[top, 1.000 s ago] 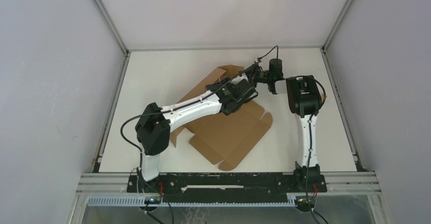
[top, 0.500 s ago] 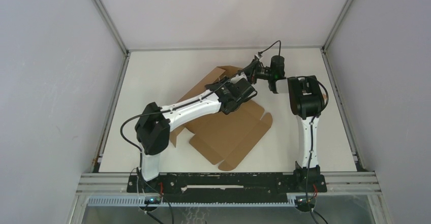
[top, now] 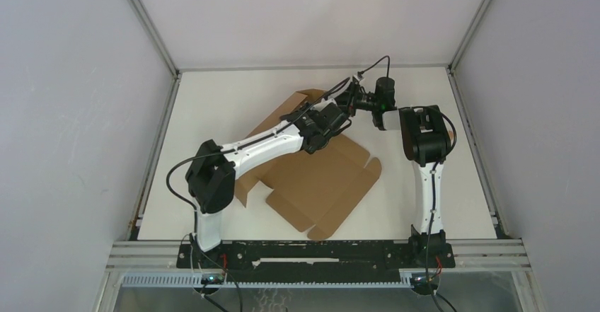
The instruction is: Fold the paper box
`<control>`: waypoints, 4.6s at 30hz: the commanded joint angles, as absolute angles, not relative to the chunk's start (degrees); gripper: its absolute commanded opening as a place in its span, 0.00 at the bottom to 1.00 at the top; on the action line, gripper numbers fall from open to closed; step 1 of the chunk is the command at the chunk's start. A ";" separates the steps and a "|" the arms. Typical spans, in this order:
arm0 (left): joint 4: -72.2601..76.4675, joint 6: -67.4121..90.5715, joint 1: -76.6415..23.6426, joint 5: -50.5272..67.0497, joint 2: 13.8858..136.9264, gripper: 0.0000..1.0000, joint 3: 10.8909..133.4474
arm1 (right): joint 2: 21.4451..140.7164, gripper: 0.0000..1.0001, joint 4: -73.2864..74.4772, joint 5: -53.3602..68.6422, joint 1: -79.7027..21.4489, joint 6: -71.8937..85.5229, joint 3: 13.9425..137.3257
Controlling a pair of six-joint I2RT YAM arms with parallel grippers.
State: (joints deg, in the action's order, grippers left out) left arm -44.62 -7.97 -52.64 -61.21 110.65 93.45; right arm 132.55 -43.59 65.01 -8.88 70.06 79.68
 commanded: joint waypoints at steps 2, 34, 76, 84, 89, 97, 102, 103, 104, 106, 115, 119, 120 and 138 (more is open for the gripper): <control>-42.74 -6.19 -52.06 -57.21 108.81 0.00 91.80 | 131.39 0.37 -45.91 66.03 -9.44 70.26 82.40; -47.18 -7.71 -58.52 -65.48 111.52 0.00 95.71 | 123.96 0.39 -67.84 64.42 -10.97 61.37 58.73; -43.30 -13.42 -62.58 -61.84 112.05 0.00 92.02 | 123.80 0.75 -75.04 54.05 -15.16 47.71 56.08; -40.65 -14.99 -62.58 -59.82 111.33 0.00 90.67 | 123.85 0.76 -68.45 55.62 -15.65 44.29 59.66; -40.13 -15.17 -62.59 -58.83 110.91 0.00 89.98 | 125.73 0.78 -67.86 57.64 -15.70 45.79 62.32; -38.67 -16.17 -62.67 -56.46 109.72 0.00 89.01 | 126.37 0.75 -58.51 59.89 -16.49 41.80 66.71; -38.32 -16.67 -62.75 -55.49 109.50 0.00 89.13 | 125.72 0.65 -53.44 58.83 -17.22 38.82 67.49; -38.32 -16.76 -62.75 -55.39 109.44 0.00 89.12 | 125.62 0.62 -53.02 58.58 -17.25 38.53 67.45; -38.24 -16.78 -62.75 -55.16 109.33 0.00 89.06 | 125.53 0.59 -52.63 58.39 -17.31 38.27 67.42; -38.11 -16.94 -62.76 -54.79 109.08 0.00 88.96 | 125.15 0.54 -50.90 57.45 -17.41 37.43 67.43; -37.36 -17.11 -62.82 -53.46 107.36 0.00 88.51 | 122.40 0.34 -41.33 50.55 -19.60 30.75 67.44; -37.37 -16.60 -62.67 -52.95 106.88 0.06 88.50 | 121.59 0.25 -39.04 49.01 -20.29 29.50 67.38; -37.36 -16.35 -62.60 -52.75 106.78 0.07 88.44 | 121.33 0.22 -38.25 48.77 -20.43 29.25 67.40; -36.47 -13.32 -62.40 -48.87 101.55 0.07 86.15 | 111.39 0.17 -35.91 30.75 -25.40 24.00 56.22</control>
State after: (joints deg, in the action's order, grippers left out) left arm -38.39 -16.47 -61.91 -55.07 105.16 87.09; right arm 114.21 -39.42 34.48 -23.46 24.21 58.50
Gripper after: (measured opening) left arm 0.069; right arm 0.391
